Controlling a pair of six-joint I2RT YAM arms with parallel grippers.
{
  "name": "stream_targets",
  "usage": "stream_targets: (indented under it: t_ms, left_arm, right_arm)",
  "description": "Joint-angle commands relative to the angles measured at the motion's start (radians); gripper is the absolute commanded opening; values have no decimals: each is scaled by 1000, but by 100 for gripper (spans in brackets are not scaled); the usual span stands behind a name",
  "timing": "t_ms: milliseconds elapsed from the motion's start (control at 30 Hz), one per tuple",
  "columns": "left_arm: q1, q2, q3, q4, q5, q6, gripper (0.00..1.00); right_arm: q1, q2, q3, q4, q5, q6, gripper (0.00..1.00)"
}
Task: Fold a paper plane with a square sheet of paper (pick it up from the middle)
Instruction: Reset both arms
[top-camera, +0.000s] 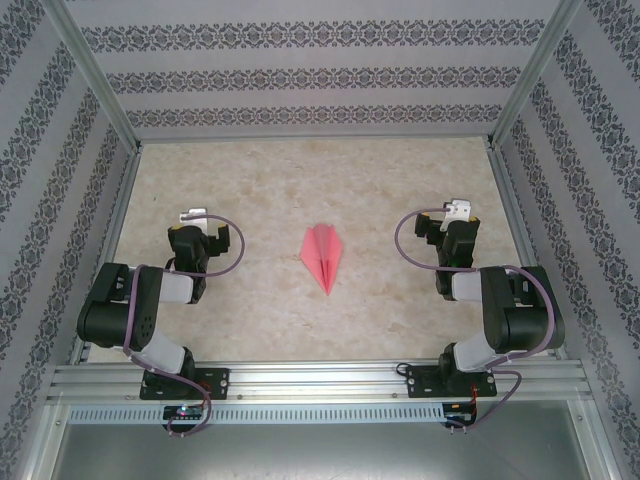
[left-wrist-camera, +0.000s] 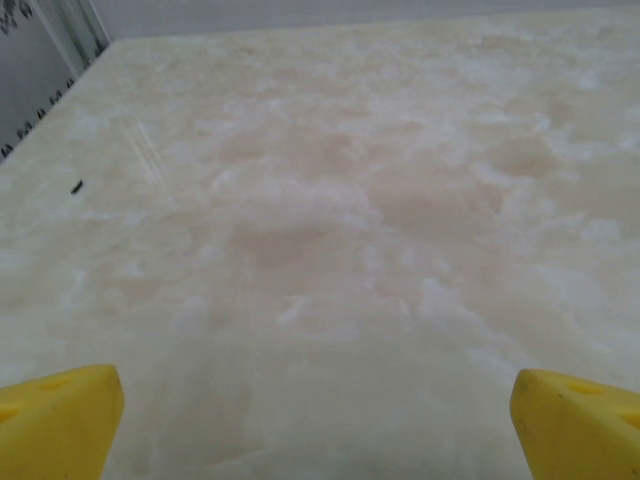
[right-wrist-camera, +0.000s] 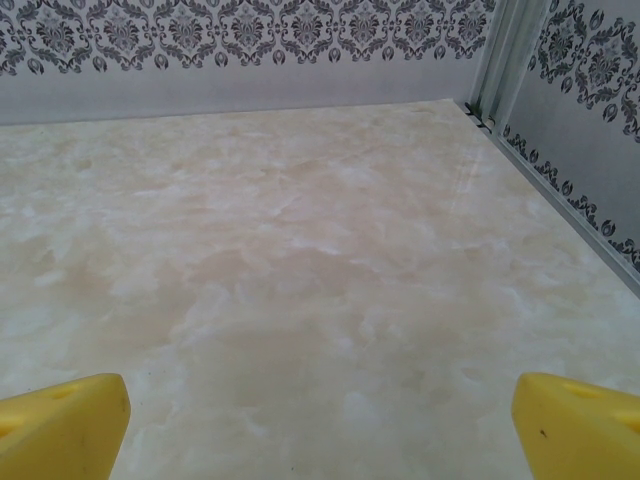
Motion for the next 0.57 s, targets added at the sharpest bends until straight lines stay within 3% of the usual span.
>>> stream_targets:
  t_ms: [0, 533]
  left_arm:
    - [-10, -5, 8, 95, -12, 22, 100]
    - [-5, -4, 23, 70, 50, 37, 100]
  right_arm:
    - [7, -18, 8, 42, -10, 9, 98]
    - [7, -19, 9, 41, -9, 9, 98]
